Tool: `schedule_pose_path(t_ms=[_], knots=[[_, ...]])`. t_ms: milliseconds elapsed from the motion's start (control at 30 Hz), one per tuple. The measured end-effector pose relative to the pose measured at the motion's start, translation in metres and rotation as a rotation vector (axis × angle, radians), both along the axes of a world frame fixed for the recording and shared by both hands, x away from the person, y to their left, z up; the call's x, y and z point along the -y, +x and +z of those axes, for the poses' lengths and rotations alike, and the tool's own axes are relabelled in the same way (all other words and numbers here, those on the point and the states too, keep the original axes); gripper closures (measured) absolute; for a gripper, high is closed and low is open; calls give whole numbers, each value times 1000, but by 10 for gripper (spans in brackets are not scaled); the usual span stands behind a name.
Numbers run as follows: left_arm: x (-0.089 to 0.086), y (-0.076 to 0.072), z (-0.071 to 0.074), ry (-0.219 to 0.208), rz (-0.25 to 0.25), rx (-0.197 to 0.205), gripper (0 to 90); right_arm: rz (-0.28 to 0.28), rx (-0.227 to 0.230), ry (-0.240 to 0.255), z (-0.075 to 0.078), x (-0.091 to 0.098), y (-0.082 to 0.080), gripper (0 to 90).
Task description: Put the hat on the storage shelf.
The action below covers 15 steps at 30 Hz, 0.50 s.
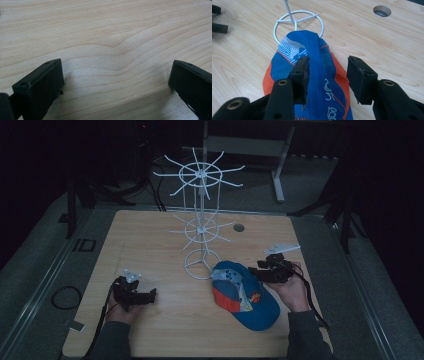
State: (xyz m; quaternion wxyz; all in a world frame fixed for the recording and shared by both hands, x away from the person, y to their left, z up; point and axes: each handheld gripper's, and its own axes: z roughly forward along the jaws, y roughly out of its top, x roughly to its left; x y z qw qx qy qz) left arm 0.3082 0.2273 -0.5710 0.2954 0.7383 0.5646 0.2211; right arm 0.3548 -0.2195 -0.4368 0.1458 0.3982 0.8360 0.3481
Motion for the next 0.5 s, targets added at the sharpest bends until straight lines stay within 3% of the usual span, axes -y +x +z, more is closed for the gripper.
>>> schedule_pose_path(t_ms=[500], knots=[[0, 0, 0, 2, -1, 1, 1, 42, -31, -62, 3, -9, 16, 509]])
